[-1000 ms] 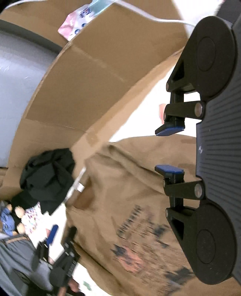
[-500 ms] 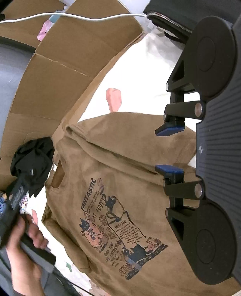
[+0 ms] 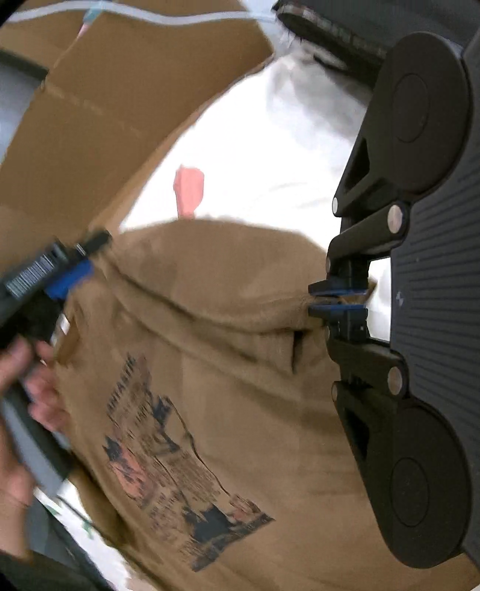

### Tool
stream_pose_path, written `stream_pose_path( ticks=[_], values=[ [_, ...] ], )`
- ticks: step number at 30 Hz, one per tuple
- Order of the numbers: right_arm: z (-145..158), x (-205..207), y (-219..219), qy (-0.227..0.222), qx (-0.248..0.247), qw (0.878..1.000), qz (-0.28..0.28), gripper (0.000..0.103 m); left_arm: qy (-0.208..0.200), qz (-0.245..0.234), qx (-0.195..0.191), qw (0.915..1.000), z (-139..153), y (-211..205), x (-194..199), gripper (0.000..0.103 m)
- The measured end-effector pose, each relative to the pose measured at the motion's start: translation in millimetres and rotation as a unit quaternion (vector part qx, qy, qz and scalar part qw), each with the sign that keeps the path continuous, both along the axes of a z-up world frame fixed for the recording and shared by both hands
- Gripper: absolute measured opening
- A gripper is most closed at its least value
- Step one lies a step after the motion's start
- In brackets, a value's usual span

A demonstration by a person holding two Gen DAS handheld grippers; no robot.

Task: Fold clothes

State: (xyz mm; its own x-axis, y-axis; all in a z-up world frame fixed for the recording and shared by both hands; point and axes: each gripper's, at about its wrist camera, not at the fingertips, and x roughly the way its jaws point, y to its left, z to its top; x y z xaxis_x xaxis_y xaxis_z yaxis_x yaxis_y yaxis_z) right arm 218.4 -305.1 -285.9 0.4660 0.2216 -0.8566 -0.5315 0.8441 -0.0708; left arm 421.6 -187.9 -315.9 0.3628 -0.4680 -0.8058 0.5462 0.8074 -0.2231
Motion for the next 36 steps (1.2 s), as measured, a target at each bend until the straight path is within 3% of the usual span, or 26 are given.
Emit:
stream_pose_path(
  ticks=[2,4,7,9,10,12,14,17,18,19,21,26,36],
  values=[
    [10,7,-15,-0.008,0.008,1.0,-0.021,0.003,0.022,0.017,-0.023,0.9993,-6,2,5,0.041],
    [17,15,-31,-0.014,0.015,0.999,-0.044,0.003,0.056,0.03,-0.071,0.9954,-11,6,13,0.017],
    [28,29,-56,-0.032,0.016,0.996,-0.082,0.003,0.073,0.041,-0.112,0.9902,-12,7,22,0.014],
    [35,38,-70,-0.056,0.003,0.993,-0.107,0.004,0.071,0.063,-0.145,0.9849,-8,9,25,0.017],
    [40,45,-78,-0.074,-0.01,0.988,-0.132,0.005,0.065,0.081,-0.162,0.9813,-5,10,26,0.026],
    [43,51,-84,-0.083,-0.018,0.984,-0.158,0.007,0.05,0.095,-0.168,0.9799,0,11,25,0.041],
    [46,57,-91,-0.072,-0.006,0.983,-0.171,0.01,0.042,0.09,-0.161,0.982,2,9,24,0.044],
    [44,56,-89,-0.063,0.004,0.985,-0.161,0.021,0.049,0.092,-0.156,0.9823,0,8,23,0.05],
    [43,56,-87,-0.06,0.005,0.986,-0.157,0.031,0.05,0.096,-0.156,0.9818,-2,9,23,0.053],
    [39,57,-84,-0.053,0.004,0.987,-0.15,0.039,0.05,0.1,-0.154,0.9817,-3,9,23,0.053],
    [30,60,-76,-0.04,-0.001,0.99,-0.134,0.042,0.047,0.1,-0.148,0.9829,-4,7,24,0.053],
    [18,87,-64,-0.021,-0.013,0.993,-0.112,0.042,0.022,0.063,-0.108,0.9919,-2,-8,30,0.053],
    [-22,130,-67,0.058,-0.042,0.993,-0.09,0.042,0.026,0.02,-0.098,0.9947,-14,-12,36,0.054]
  ],
)
